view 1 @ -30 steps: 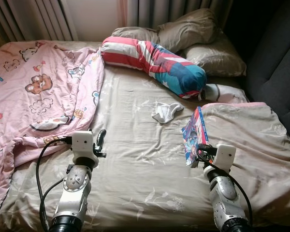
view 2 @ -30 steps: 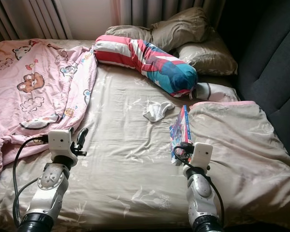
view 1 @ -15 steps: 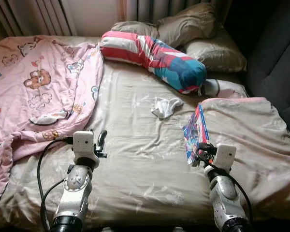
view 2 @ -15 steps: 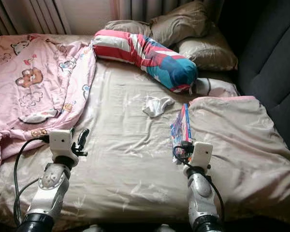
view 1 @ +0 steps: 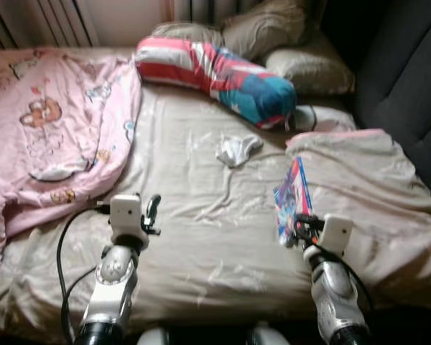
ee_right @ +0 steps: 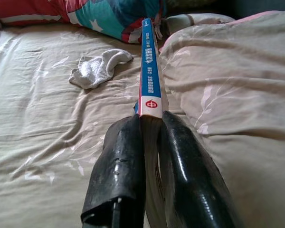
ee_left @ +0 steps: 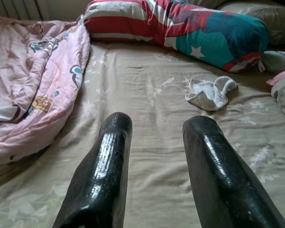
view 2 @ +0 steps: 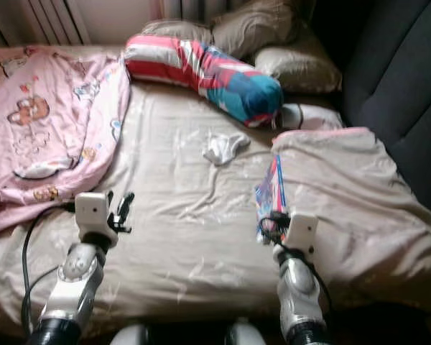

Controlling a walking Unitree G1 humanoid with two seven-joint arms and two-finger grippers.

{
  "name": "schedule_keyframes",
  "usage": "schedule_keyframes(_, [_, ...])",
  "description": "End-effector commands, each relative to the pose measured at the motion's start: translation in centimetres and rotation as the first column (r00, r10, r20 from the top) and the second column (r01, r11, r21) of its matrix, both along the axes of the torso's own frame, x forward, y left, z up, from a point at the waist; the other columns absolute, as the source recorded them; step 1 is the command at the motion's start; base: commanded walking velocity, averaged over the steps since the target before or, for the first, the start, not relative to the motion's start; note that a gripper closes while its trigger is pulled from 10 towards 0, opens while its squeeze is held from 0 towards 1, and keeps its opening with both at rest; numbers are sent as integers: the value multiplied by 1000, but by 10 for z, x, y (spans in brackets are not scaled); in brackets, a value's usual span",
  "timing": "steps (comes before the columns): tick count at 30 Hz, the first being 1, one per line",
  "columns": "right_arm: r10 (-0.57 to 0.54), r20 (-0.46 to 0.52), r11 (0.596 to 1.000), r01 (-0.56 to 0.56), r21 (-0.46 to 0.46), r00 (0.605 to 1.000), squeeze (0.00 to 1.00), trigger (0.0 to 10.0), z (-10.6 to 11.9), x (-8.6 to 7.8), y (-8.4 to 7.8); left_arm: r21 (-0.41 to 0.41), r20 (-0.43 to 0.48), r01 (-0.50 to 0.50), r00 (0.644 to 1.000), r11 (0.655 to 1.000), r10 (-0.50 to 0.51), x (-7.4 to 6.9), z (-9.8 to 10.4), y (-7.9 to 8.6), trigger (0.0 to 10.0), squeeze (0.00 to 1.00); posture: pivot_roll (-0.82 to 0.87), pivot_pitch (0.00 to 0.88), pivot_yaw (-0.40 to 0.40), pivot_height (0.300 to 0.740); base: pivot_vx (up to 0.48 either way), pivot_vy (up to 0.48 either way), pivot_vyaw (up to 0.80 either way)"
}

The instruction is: Clean up the room

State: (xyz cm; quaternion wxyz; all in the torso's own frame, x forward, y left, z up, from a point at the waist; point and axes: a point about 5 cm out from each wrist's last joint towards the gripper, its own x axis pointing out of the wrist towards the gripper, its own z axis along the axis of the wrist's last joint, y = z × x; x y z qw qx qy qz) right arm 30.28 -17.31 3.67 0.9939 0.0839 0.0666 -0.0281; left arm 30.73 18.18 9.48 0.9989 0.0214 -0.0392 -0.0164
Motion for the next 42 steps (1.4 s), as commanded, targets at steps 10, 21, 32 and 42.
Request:
schedule_keyframes(10, [41, 8, 999, -41, -9, 999, 0, 10000, 2, 2, 5, -1, -21, 21, 1000, 1000, -21, -1, -4, -3, 10000, 0, 2, 123, -34, 661, 0, 0, 0])
schedule_keyframes(21, [53, 7, 999, -53, 2, 999, 0, 10000, 2, 1, 6, -3, -25, 22, 999, 1000, -22, -1, -4, -4, 10000, 0, 4, 130, -36, 652, 0, 0, 0])
schedule_keyframes(32, [76, -48, 997, -76, -5, 996, 0, 10000, -6, -1, 10, -8, -28, 22, 999, 1000, -22, -2, -5, -3, 10000, 0, 8, 133, -37, 652, 0, 0, 0])
schedule_keyframes(42, [42, -72, 999, -44, -23, 997, 0, 10000, -8, -1, 6, -7, -30, 21, 999, 1000, -21, -3, -5, -3, 10000, 0, 8, 143, -36, 634, 0, 0, 0])
